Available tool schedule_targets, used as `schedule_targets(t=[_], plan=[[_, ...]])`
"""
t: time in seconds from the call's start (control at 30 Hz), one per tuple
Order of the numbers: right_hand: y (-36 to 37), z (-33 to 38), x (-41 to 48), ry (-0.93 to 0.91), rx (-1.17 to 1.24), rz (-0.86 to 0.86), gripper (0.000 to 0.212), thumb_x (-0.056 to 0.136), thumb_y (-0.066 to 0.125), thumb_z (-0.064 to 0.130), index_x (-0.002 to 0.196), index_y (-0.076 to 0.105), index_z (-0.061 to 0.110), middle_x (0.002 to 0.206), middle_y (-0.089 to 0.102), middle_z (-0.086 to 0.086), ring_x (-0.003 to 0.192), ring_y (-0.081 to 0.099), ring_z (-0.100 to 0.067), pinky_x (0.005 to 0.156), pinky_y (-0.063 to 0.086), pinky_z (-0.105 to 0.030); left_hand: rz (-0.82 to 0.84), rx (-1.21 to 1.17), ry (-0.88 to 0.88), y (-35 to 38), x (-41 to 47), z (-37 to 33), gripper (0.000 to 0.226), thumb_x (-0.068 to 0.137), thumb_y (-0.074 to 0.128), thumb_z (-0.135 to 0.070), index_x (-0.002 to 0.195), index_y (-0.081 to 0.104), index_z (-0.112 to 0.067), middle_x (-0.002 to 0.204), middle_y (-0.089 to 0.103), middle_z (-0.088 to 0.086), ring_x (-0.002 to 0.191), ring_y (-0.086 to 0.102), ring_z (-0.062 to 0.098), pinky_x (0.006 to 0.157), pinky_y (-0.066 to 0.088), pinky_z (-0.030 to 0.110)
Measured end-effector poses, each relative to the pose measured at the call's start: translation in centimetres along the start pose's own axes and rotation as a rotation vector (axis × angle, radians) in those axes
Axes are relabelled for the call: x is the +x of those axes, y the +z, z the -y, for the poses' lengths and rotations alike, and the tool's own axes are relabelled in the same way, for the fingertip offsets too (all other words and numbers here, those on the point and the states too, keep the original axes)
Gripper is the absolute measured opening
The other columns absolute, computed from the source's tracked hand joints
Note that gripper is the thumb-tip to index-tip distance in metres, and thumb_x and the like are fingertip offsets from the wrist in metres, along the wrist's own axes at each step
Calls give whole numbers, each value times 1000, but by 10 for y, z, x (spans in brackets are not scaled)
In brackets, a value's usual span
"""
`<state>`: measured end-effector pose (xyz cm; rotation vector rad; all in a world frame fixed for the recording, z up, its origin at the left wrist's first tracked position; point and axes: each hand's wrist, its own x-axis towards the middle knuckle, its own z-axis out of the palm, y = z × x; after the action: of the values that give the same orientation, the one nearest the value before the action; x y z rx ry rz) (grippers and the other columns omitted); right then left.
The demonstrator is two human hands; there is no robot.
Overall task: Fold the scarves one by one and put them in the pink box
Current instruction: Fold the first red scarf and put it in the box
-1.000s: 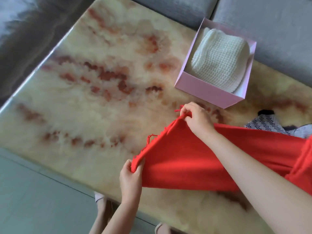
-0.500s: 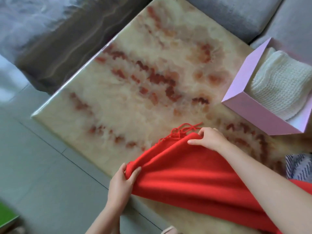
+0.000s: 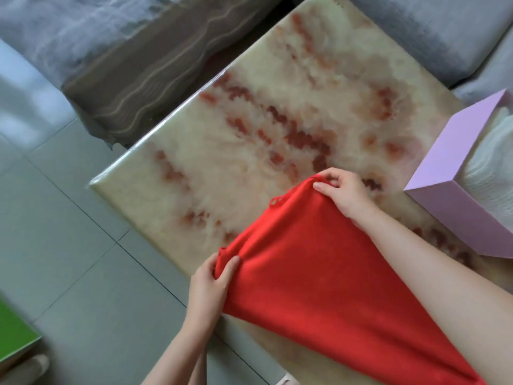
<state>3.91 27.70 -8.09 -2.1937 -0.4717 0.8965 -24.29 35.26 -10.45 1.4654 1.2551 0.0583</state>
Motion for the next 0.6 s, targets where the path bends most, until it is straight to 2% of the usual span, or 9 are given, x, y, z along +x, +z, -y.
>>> schedule_targets(t=[0.07, 0.13, 0.2, 0.3, 0.4, 0.43, 0.5, 0.6], plan=[[8, 26, 22, -46, 41, -21, 12, 85, 66, 5, 90, 67, 15, 66, 67, 10, 57, 56, 3, 64, 43, -17, -64, -32, 14, -19, 19, -11, 10, 87, 65, -33, 82, 68, -25, 73, 70, -16, 67, 55, -14, 63, 41, 12], [22, 54, 46, -100, 80, -43, 15, 84, 65, 1, 90, 66, 14, 56, 64, 19, 53, 55, 8, 61, 42, -10, -109, -63, 42, -40, 40, -22, 16, 87, 65, -34, 79, 67, -20, 67, 66, -17, 62, 52, -10, 59, 39, 12], [39, 82, 67, -171, 87, -45, 17, 85, 64, 0, 90, 67, 16, 58, 64, 22, 56, 55, 9, 64, 42, -10, -153, -63, 87, -62, 62, -30, 26, 87, 64, -33, 77, 63, -9, 63, 55, -11, 59, 43, -3, 56, 35, 15], [65, 124, 96, -276, 130, -38, 25, 88, 55, -6, 104, 65, 10, 81, 64, 14, 68, 58, 13, 75, 41, -7, -238, -92, 179, -99, 96, -42, 30, 89, 63, -30, 76, 57, -4, 66, 48, -6, 63, 40, 4, 57, 34, 19], [85, 161, 121, -346, 180, -101, 30, 88, 49, -9, 93, 66, 15, 82, 65, 14, 72, 60, 13, 79, 43, -8, -370, -139, 246, -134, 128, -58, 4, 90, 62, -23, 91, 63, -19, 76, 59, -14, 68, 52, -7, 68, 41, 13], [91, 168, 130, -358, 196, -130, 31, 87, 48, -8, 89, 67, 17, 81, 67, 13, 72, 61, 11, 79, 44, -10, -423, -137, 266, -142, 138, -62, 5, 90, 62, -21, 94, 63, -22, 79, 61, -16, 69, 52, -10, 69, 41, 11], [104, 169, 145, -335, 118, -157, 32, 86, 45, -6, 94, 68, 14, 90, 69, 1, 76, 59, 10, 80, 43, -7, -472, -92, 272, -152, 156, -65, 6, 88, 64, -23, 94, 64, -23, 81, 62, -15, 70, 54, -10, 72, 43, 14], [123, 151, 156, -188, -107, -64, 45, 81, 41, -13, 114, 64, 5, 109, 66, -12, 82, 57, -1, 68, 39, -1, -378, 171, 115, -154, 174, -53, 19, 85, 66, -31, 97, 64, -17, 90, 67, 2, 86, 61, 15, 79, 46, 30]])
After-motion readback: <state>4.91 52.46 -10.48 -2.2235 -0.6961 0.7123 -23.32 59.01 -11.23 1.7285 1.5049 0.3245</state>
